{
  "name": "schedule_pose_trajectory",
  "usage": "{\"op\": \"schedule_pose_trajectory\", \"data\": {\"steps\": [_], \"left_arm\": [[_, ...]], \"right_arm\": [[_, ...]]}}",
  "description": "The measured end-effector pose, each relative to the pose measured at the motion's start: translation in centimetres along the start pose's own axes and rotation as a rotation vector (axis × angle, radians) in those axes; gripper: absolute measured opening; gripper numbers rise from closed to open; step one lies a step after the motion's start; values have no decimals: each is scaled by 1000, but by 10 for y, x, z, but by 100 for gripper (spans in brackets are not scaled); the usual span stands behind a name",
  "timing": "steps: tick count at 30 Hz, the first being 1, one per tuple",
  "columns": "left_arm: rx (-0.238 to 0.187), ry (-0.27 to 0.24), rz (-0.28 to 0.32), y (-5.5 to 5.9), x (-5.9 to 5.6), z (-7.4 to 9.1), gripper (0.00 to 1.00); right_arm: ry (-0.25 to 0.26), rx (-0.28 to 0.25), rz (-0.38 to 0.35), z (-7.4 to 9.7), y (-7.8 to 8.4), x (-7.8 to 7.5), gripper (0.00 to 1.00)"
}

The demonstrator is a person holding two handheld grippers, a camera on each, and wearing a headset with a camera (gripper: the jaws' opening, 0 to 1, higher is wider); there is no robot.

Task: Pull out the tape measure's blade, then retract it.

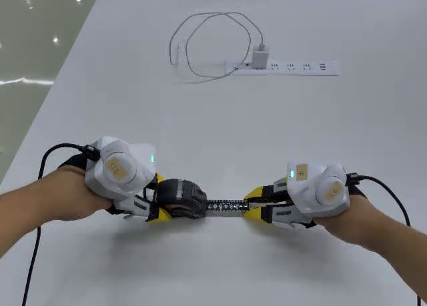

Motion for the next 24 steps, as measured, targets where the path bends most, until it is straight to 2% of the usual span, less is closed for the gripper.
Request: {"op": "schedule_pose_trajectory", "data": {"steps": [24], "left_arm": [[5, -1, 2, 0, 1, -1, 28]], "right_arm": [[16, 29, -2, 14, 16, -5, 7]]}}
Point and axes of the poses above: the centre of the closed fingertips' face, and the gripper's own axes: z roughly backward along the fingers, x roughly to its left, y roughly out of its underside, the point moved 4 cm from there along z, roughly backward along the fingers, and after that the axes turned 12 degrees about x, right-handed, at the moved point
